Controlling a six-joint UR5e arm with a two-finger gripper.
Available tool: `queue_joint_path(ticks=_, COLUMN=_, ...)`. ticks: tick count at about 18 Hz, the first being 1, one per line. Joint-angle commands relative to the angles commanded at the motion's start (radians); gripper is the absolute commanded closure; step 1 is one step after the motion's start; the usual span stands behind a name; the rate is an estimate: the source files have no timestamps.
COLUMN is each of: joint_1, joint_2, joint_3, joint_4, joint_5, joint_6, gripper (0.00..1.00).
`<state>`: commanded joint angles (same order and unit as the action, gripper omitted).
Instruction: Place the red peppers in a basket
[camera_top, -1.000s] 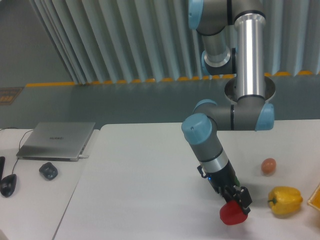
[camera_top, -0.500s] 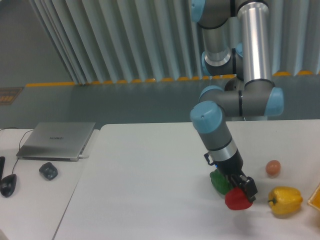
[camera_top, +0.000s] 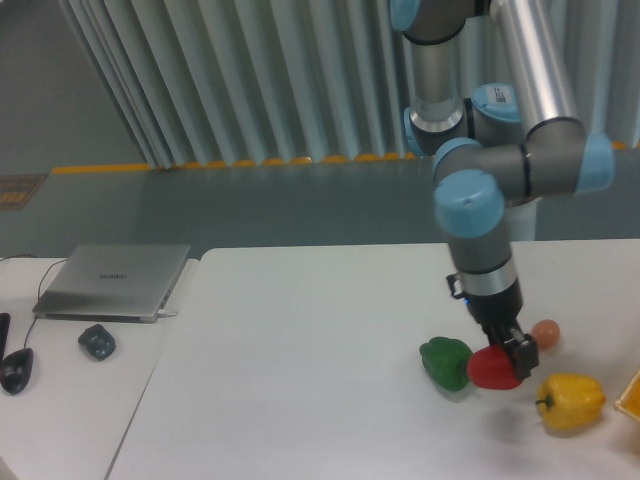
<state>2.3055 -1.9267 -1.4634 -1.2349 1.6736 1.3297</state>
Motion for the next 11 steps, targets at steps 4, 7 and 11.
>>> queue_joint_path(ticks=4, joint_1=0.041, joint_2=0.022, joint_3=-0.015, joint_4=-0.003, joint_5=0.009, joint_6=0.141, gripper=0.56)
queue_joint_path(ticks=7, joint_1=0.087, joint_2=0.028, joint_3=-0.021, joint_4=-0.005, joint_5=0.009, joint_6=0.245, gripper=0.56)
queue_joint_path(ticks=11, joint_1=0.175, joint_2=0.045, joint_3=-0.018, joint_4=0.005, joint_5=0.012, joint_6=0.379, gripper=0.56)
